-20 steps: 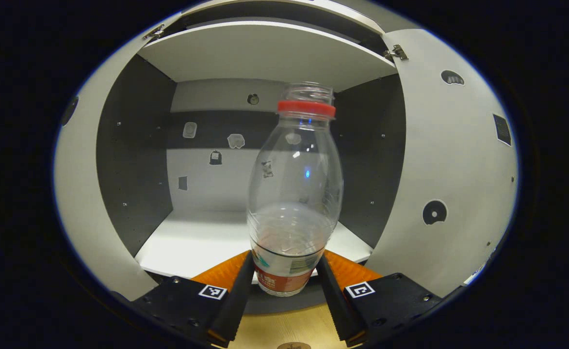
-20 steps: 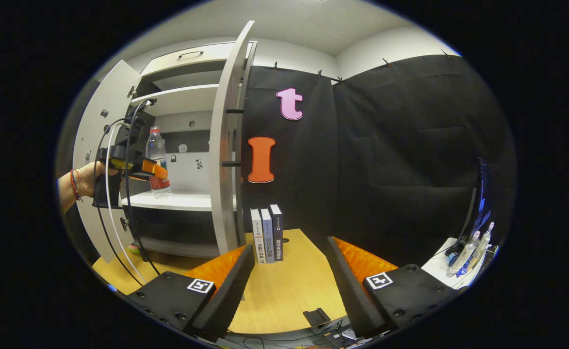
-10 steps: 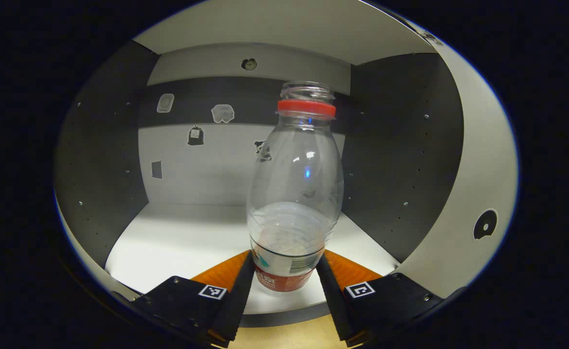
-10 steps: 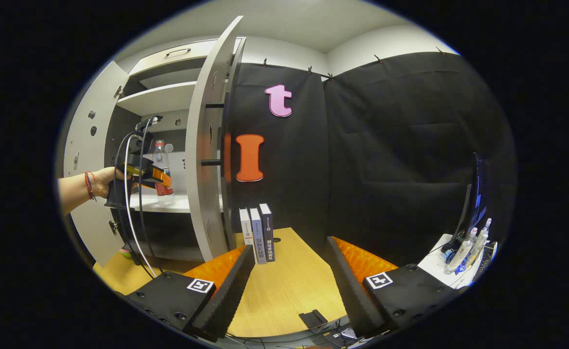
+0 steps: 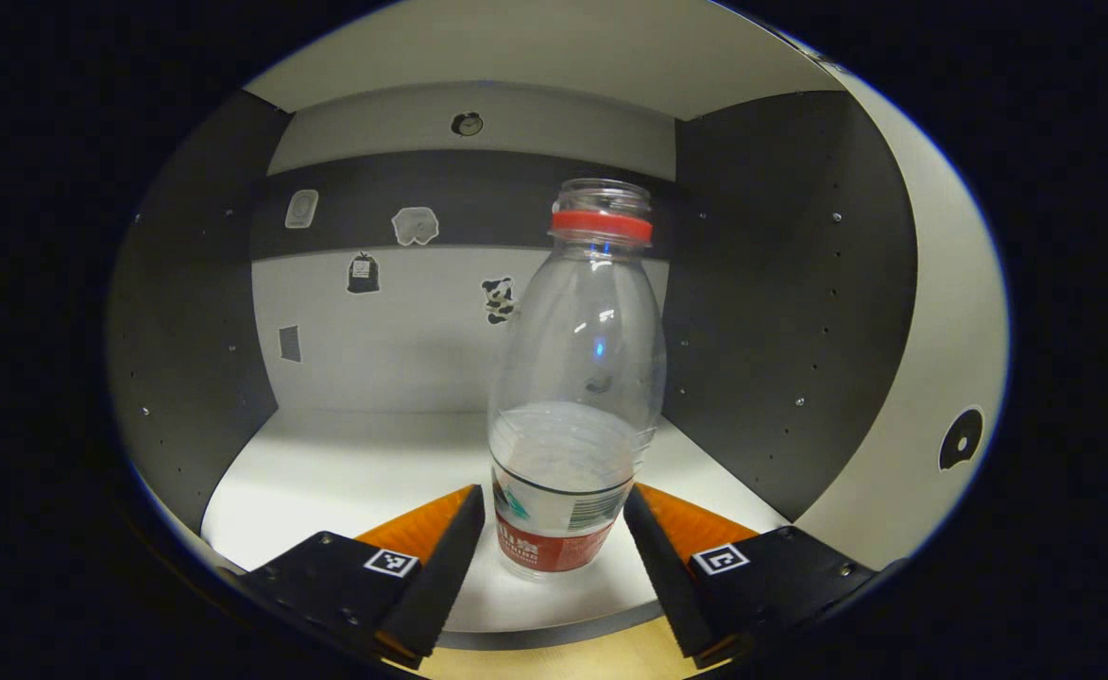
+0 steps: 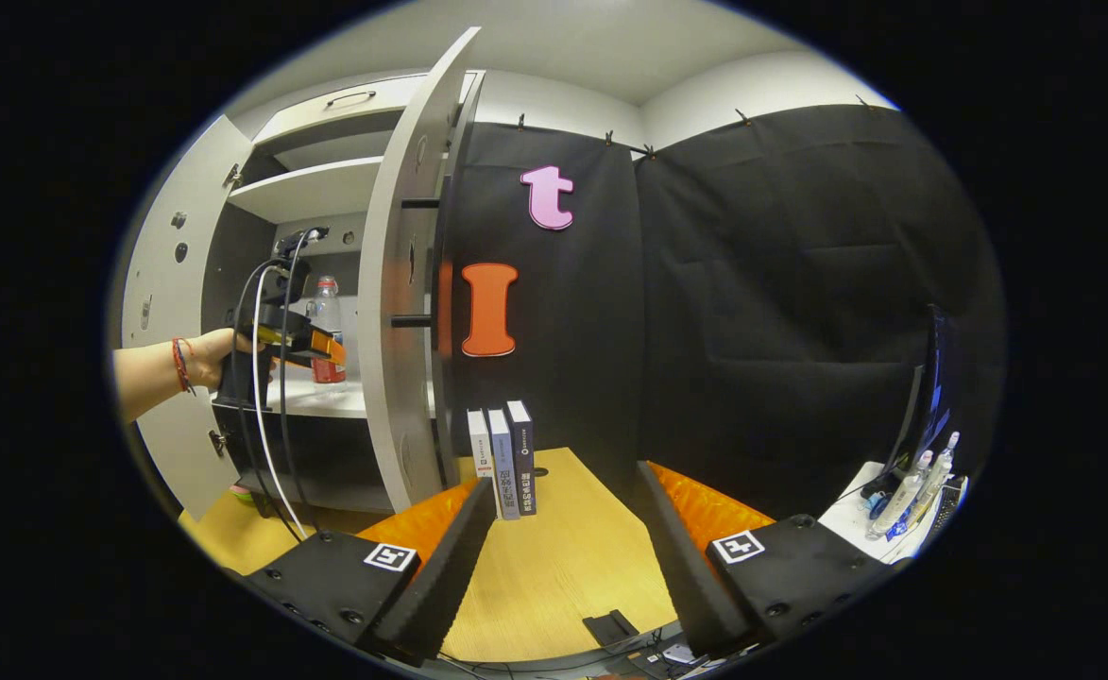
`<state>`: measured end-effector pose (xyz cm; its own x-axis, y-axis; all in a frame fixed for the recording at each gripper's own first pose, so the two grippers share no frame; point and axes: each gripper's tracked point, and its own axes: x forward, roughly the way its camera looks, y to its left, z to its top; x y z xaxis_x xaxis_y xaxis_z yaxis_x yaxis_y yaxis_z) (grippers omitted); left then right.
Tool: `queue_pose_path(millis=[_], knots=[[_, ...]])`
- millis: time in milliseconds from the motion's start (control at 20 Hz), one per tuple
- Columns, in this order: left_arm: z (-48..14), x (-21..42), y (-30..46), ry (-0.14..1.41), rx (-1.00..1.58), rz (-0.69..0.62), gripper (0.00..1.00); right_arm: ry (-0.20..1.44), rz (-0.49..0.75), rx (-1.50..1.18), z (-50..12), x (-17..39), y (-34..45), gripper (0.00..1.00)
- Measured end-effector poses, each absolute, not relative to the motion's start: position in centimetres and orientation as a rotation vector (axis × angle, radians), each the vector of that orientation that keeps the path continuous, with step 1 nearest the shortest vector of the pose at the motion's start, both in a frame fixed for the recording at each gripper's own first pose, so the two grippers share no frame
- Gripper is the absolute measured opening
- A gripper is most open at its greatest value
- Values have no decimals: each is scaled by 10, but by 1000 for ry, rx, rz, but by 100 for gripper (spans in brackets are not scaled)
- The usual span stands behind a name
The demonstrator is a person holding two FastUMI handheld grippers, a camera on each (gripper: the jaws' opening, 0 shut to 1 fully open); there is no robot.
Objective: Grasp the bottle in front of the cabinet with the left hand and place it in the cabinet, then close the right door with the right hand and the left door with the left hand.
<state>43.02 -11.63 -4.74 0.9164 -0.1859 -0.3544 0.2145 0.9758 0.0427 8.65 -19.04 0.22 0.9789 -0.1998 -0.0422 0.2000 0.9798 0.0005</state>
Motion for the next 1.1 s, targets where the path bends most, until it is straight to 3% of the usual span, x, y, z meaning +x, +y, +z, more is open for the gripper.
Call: queue_pose_path(millis=[100, 250, 650, 900, 950, 1100], knots=[[-41, 419, -114, 340, 76, -209, 96, 34, -196, 0, 8, 89, -191, 98], [-24, 384, -98, 294, 51, -191, 95, 23, -185, -5, 15, 95, -189, 97], [17, 208, -9, 171, -20, -77, 95, 11, -126, 6, 35, 124, -183, 97], [14, 114, 35, 177, -69, -34, 95, -6, -110, -5, 38, 138, -171, 98], [9, 104, 38, 173, -81, -29, 95, -17, -104, -9, 39, 139, -167, 89], [13, 73, 60, 160, -79, 10, 95, -23, -89, -29, 43, 143, -159, 97]])
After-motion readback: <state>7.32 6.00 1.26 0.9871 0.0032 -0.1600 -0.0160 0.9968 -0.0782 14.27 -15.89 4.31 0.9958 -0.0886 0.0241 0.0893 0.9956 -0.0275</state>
